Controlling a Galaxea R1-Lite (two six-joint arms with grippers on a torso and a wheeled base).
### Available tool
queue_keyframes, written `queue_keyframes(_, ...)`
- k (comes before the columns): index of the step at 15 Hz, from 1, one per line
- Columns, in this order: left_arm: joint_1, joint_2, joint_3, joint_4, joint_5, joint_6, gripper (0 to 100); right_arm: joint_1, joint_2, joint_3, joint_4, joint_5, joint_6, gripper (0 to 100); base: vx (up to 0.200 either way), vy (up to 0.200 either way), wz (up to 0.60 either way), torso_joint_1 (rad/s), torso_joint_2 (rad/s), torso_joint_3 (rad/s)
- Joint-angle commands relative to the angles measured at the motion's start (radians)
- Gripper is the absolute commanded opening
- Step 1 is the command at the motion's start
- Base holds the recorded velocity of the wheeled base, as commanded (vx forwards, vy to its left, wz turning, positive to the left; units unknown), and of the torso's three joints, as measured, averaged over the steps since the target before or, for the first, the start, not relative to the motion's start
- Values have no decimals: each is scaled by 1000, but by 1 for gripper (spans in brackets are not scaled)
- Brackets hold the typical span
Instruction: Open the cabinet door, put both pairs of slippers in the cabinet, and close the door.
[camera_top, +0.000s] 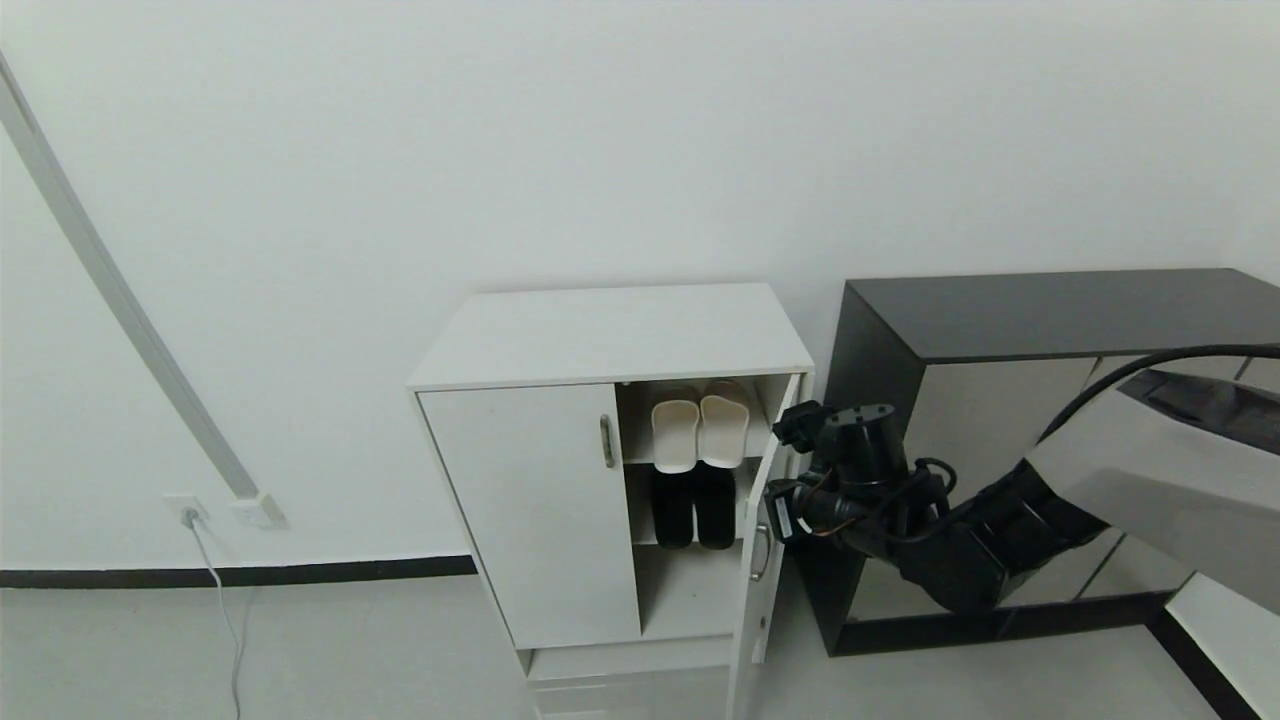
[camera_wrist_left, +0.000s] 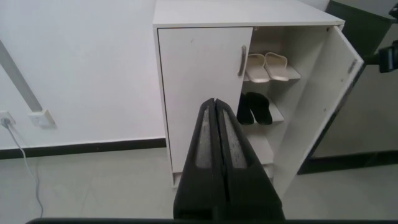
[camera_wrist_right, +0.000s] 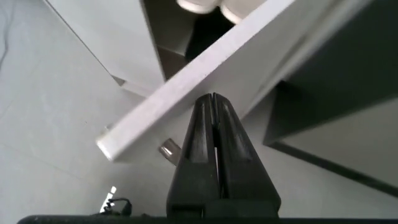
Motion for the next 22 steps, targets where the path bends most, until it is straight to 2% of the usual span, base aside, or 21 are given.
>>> queue_keyframes(1,-1,0,0,0,0,0,0,30,52,-47,0,1,2,0,0,0,0,0,0,0)
queue_keyframes(4,-1,0,0,0,0,0,0,75,66,-93,-6,5,47,0,0,0,0,0,0,0)
queue_keyframes(7,-1,0,0,0,0,-2,0,99,45,-84,-52,48,102,0,0,0,0,0,0,0)
queue_keyframes(9,0,0,0,0,2,-2,0,105,-51,2,-141,99,160,0,0,0,0,0,0,0)
queue_keyframes(16,0,0,0,0,3,0,0,118,-273,409,-216,159,142,0,0,0,0,0,0,0)
queue_keyframes(20,0,0,0,0,3,3,0,131,-281,548,-321,160,110,0,200,0,0,-6,-2,5)
queue_keyframes(22,0,0,0,0,0,3,0,135,-270,561,-331,160,111,0,200,0,0,17,0,0)
